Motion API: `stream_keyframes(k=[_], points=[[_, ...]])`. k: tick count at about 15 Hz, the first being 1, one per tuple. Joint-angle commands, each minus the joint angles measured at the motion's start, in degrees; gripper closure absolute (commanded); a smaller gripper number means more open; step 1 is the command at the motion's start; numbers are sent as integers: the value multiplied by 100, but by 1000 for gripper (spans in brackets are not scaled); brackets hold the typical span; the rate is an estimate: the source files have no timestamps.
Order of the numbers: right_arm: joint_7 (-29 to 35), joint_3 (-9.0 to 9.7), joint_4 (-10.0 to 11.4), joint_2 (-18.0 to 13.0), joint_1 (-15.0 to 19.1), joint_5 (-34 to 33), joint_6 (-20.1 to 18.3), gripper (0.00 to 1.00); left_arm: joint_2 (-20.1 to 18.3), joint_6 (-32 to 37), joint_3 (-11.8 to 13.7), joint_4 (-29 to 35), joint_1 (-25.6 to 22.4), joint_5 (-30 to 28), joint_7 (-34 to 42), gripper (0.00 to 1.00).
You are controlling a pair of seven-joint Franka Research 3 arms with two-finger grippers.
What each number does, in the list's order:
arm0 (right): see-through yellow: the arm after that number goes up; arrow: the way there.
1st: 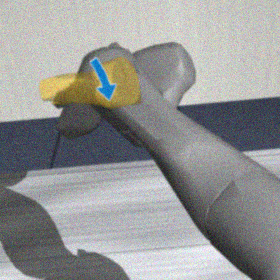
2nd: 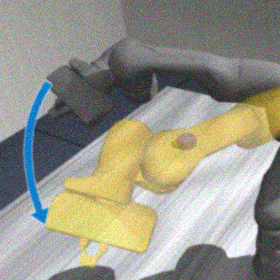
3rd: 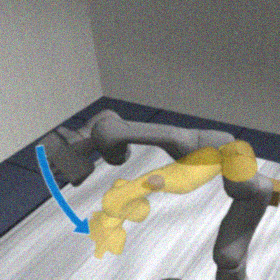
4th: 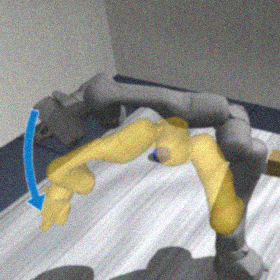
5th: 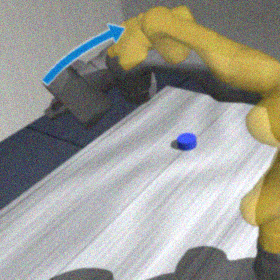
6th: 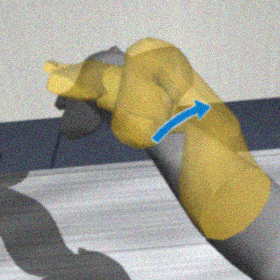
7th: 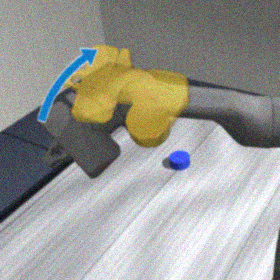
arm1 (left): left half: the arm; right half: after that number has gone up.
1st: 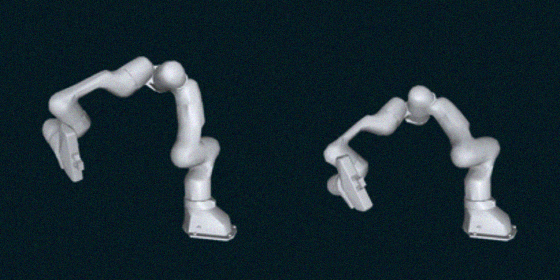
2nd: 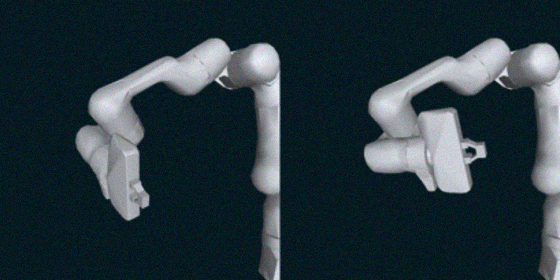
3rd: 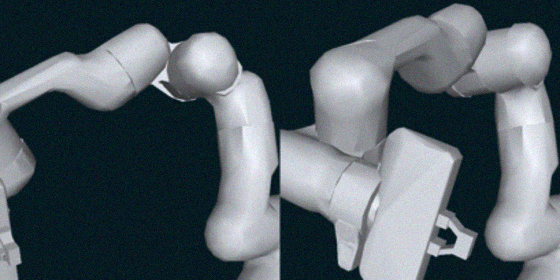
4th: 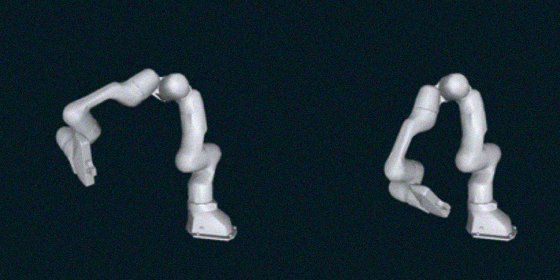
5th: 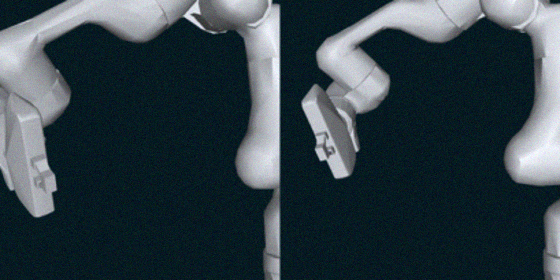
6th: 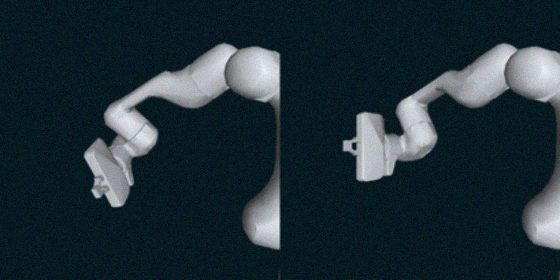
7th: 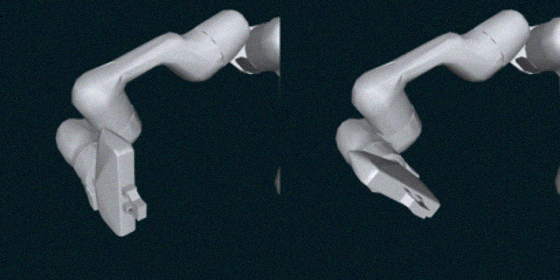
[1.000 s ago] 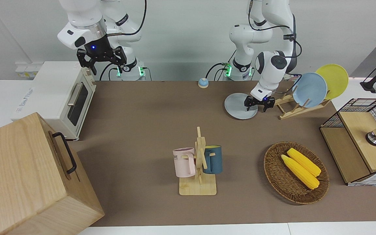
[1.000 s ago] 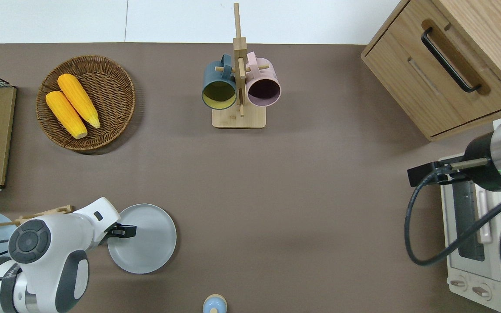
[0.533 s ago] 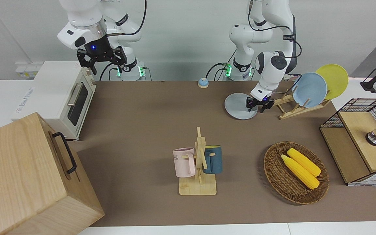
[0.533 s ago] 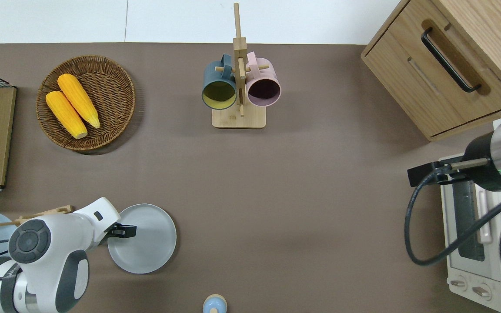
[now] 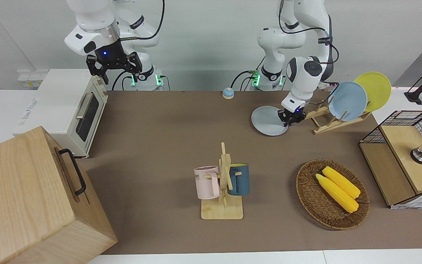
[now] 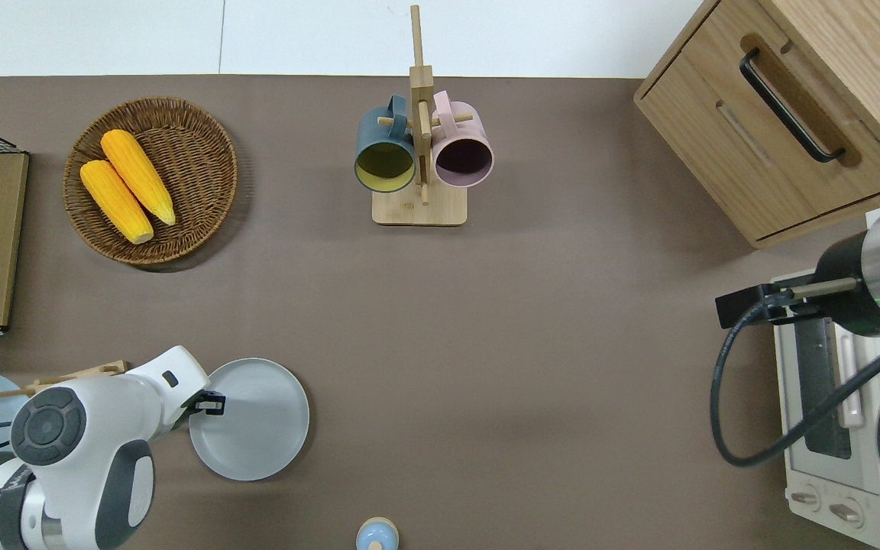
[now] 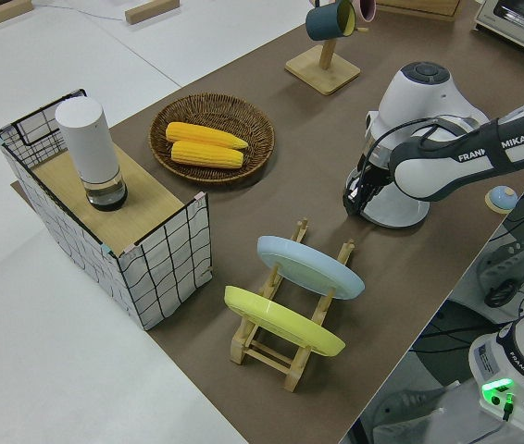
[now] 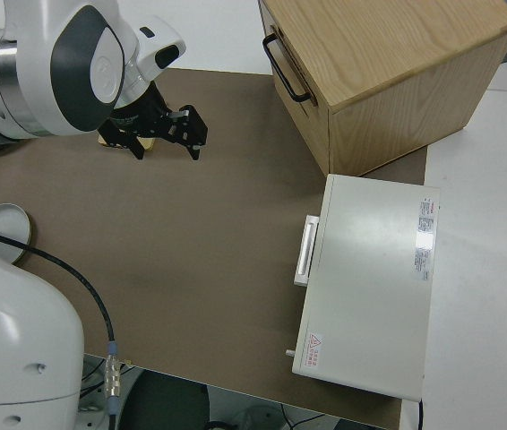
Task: Pick gray plate from table and place it on lower plate rack with left arm
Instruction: 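Lower the left gripper onto the gray plate rim and close it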
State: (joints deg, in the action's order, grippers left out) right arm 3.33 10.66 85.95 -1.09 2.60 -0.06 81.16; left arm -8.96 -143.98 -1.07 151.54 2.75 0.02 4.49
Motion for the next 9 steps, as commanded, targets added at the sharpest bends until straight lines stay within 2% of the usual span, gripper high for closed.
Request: stream_keyframes(k=[1,5,9], points=[[1,33,-35,-14,56,59,-83,11,-140,246,2,52,33,-46,8,1000],[1,33,-35,-14,56,59,-83,13,-536,862,19,-63,16,-46,8,1000],[1,33,-35,-14,56,59,-83,13,-677,1301,37,-282,16,-46,-10,1000]])
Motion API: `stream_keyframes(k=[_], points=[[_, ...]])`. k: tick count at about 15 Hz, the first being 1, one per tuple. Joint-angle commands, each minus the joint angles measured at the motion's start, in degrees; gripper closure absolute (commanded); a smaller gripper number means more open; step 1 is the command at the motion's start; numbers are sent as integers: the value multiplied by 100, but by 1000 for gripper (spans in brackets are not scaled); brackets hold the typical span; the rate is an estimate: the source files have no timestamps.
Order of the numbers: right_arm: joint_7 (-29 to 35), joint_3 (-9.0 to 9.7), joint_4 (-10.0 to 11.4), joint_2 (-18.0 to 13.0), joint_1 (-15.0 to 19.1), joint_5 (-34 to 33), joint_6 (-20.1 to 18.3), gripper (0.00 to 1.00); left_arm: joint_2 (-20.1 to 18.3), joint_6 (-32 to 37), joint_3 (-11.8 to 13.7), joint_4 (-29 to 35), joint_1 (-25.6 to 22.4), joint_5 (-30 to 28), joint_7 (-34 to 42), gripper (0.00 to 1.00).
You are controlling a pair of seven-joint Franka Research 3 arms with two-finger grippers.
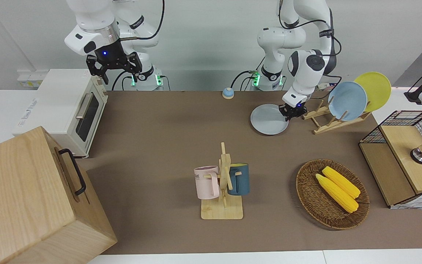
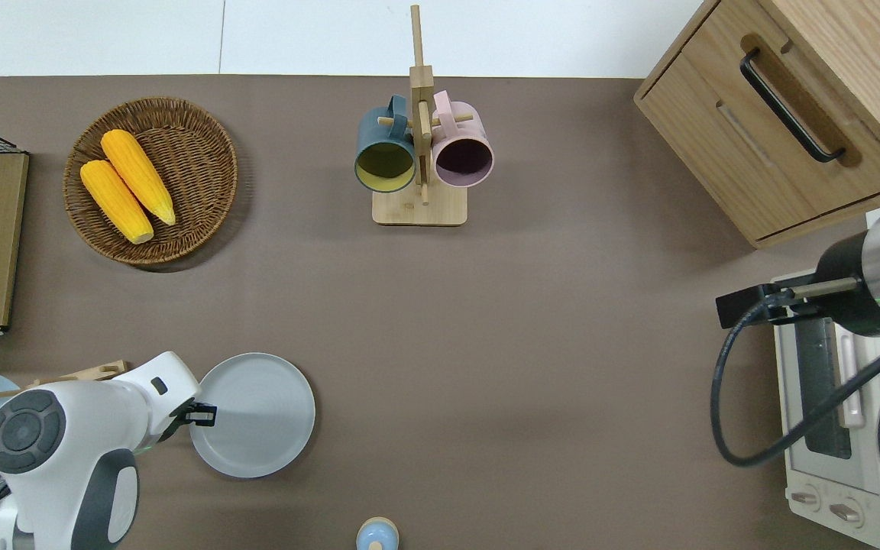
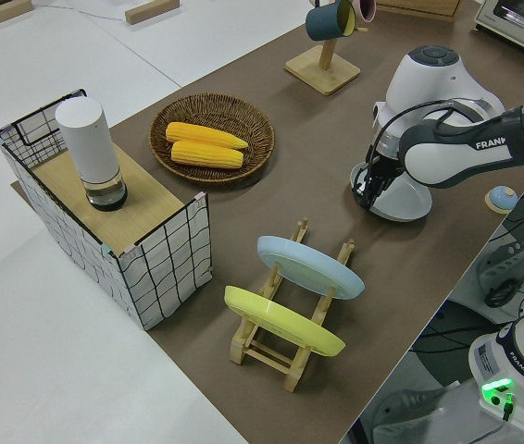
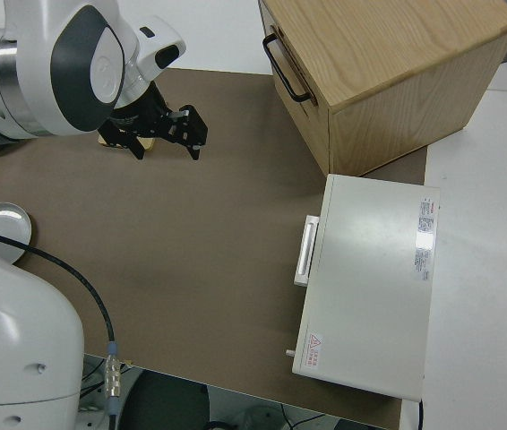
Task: Pick gray plate from table and place it on lower plate rack with left arm
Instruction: 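Lower the left gripper onto the gray plate rim and close it, then lift the gray plate with the left gripper toward the wooden rack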
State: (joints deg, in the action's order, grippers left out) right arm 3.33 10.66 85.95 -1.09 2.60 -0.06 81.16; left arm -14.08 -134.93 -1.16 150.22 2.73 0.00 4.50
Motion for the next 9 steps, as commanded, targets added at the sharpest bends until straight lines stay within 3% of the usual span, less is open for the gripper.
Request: stream_keyframes(k=[1,9], points=[[1,33,-35,-14,56,59,-83,13,-174,554,55,-230,8,-44,-11,1000],[1,33,-35,-14,56,59,-83,13,-332,1610,108,-986,-36,-44,-2,1000]])
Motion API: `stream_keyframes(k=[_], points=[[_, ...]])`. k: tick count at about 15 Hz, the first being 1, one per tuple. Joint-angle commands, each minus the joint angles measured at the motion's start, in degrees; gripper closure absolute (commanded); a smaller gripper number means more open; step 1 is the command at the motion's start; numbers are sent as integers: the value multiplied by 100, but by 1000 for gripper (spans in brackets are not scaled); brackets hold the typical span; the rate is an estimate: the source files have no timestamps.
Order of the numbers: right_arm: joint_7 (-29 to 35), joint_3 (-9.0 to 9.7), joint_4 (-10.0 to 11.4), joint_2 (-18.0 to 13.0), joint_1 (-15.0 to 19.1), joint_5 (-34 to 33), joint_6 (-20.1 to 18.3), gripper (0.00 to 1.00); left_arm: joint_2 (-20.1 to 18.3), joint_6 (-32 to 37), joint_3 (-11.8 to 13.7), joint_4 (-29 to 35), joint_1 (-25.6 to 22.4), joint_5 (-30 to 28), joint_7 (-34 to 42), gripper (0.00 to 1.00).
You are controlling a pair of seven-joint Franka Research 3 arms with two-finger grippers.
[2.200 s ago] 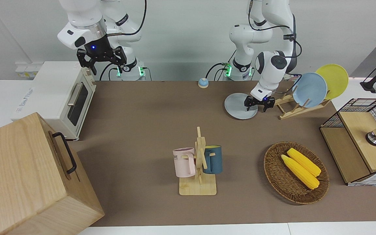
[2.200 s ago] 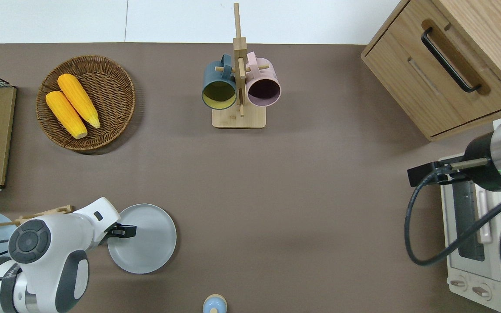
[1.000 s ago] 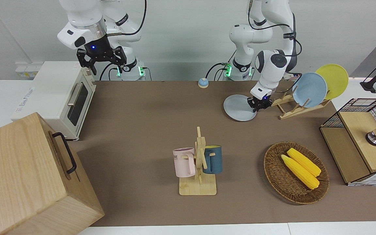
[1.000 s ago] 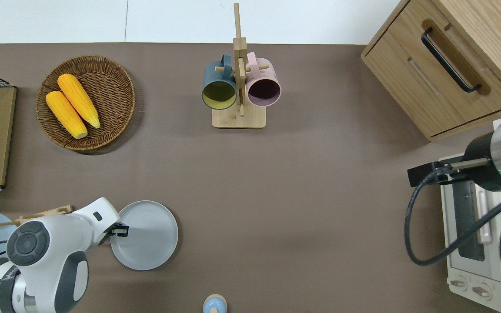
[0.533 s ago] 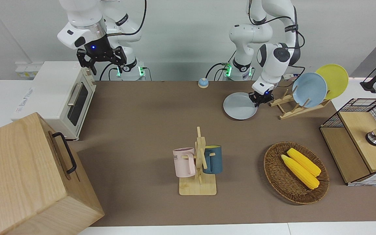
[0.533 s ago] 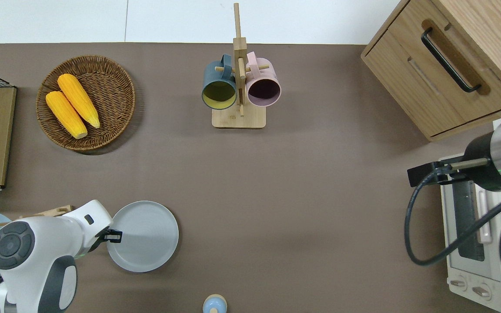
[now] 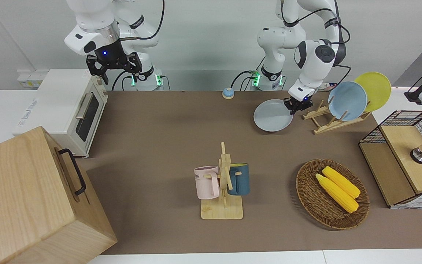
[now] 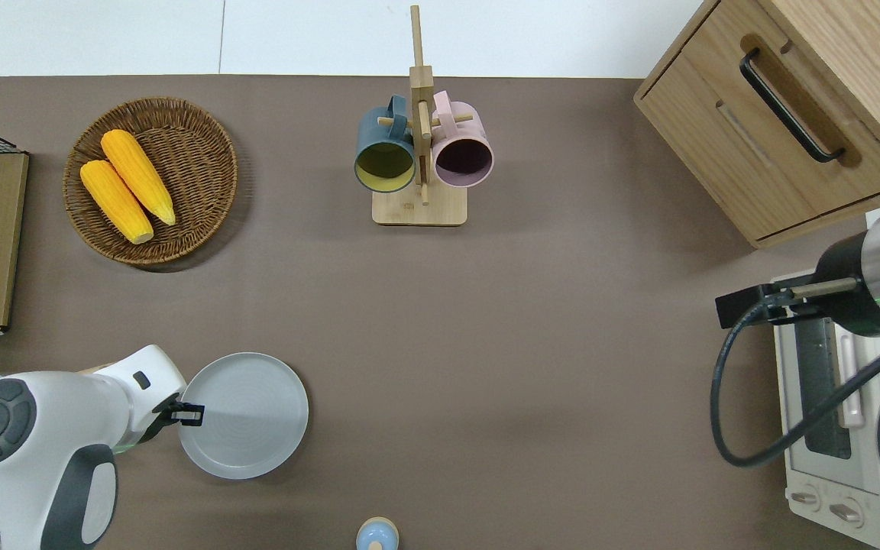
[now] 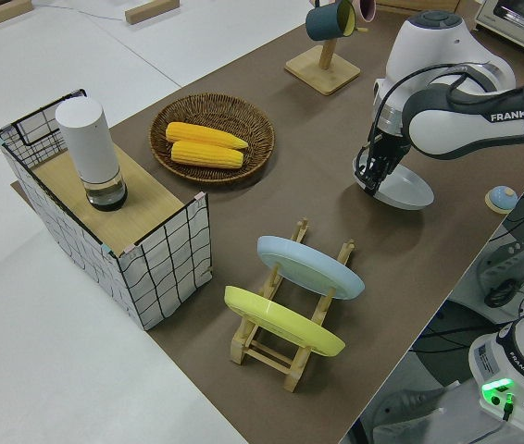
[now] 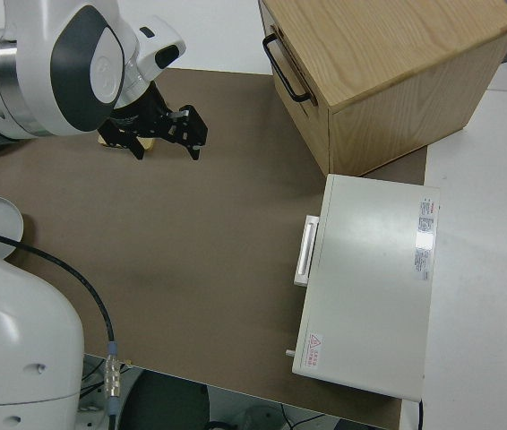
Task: Pick gray plate from table and place it on lower plate rack with left arm
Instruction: 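Lift the gray plate with the left gripper toward the wooden rack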
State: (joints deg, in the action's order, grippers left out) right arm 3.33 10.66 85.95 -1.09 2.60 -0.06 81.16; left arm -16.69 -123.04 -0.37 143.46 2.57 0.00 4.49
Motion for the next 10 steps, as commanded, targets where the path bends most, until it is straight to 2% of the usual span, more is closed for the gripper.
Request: stream_keyframes(k=[1,10], points=[[-8,33,-35,-14,56,59,-83,13,-71,526,28,-397,-20,-44,-9,1000],[1,33,-35,-14,56,59,-83,13,-1,2248,28,-1952,-46,-53,-44,1000]])
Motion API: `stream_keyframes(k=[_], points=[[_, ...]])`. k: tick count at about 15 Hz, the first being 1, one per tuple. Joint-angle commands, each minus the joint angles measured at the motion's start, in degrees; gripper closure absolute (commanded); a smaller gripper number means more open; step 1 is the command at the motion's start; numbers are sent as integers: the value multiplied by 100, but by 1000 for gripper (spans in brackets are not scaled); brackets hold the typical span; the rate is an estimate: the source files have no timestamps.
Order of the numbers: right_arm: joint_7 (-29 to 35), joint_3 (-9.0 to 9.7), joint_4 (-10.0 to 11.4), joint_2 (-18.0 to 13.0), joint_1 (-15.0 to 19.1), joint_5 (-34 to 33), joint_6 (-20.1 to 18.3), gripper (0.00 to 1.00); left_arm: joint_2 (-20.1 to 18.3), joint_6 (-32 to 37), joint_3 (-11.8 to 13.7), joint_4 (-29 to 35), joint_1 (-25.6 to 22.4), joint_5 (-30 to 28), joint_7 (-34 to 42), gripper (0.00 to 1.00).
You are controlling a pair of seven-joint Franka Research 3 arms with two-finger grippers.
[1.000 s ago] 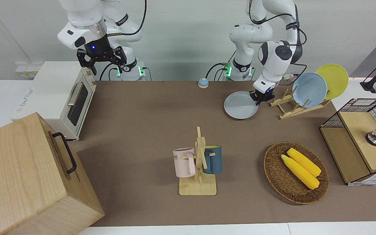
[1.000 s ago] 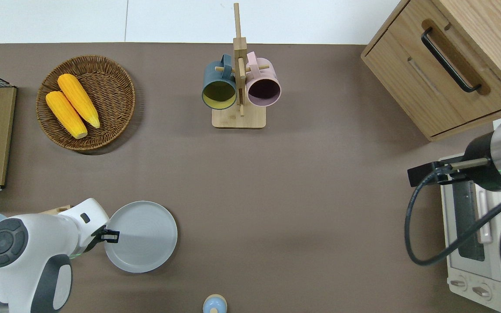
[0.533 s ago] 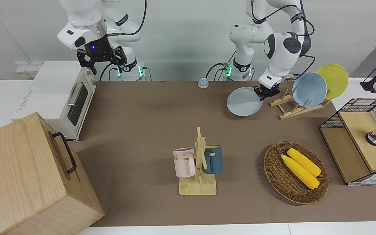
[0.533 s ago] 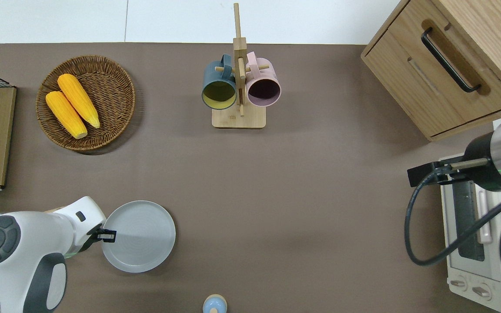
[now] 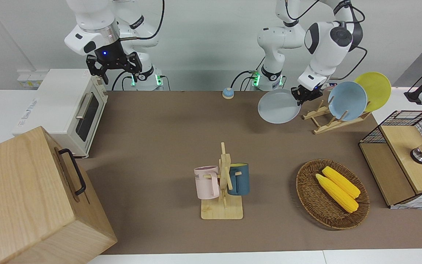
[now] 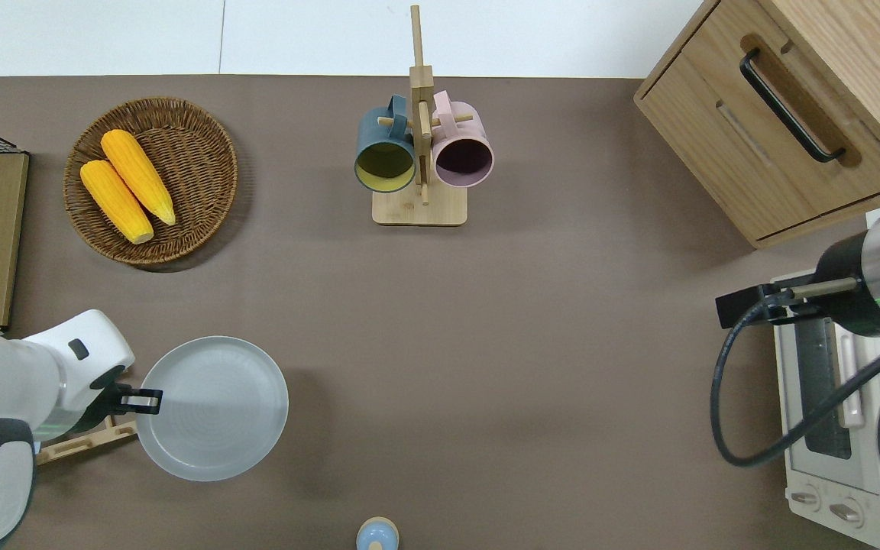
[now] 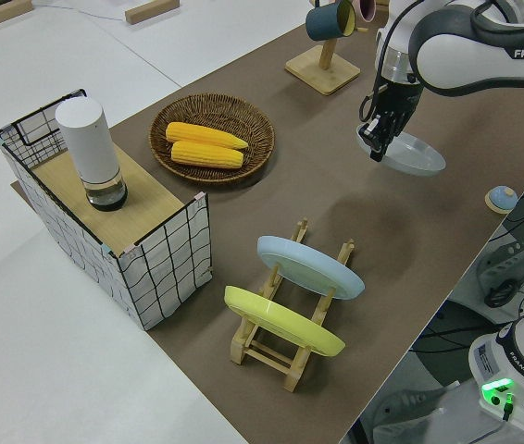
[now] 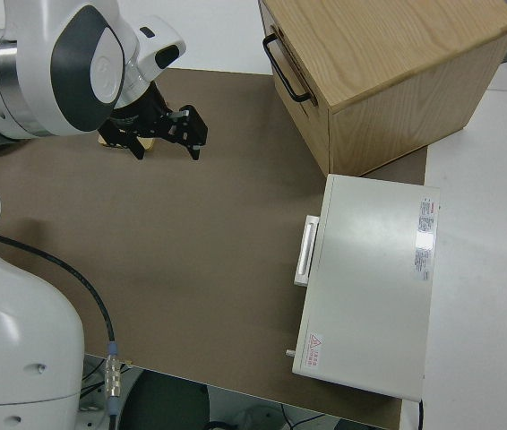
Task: Pick gray plate from table and place it on lower plate rack with left arm
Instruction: 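Lift the gray plate with the left gripper toward the wooden rack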
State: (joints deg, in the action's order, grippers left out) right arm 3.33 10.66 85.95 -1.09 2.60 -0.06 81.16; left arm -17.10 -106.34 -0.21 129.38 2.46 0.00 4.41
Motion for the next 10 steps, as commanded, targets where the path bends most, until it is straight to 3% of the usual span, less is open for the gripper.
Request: stream_keyframes(k=[1,5,10], points=[[1,33,-35,-14,56,59,-83,13,48,727,12,-693,-44,-53,-45,1000],[1,33,-35,-14,56,59,-83,11,75,1132,188,-1212,-27,-53,16,1000],[1,33,-35,-14,56,59,-83,13,75,1282,188,-1450,-53,-9,-28,1000]])
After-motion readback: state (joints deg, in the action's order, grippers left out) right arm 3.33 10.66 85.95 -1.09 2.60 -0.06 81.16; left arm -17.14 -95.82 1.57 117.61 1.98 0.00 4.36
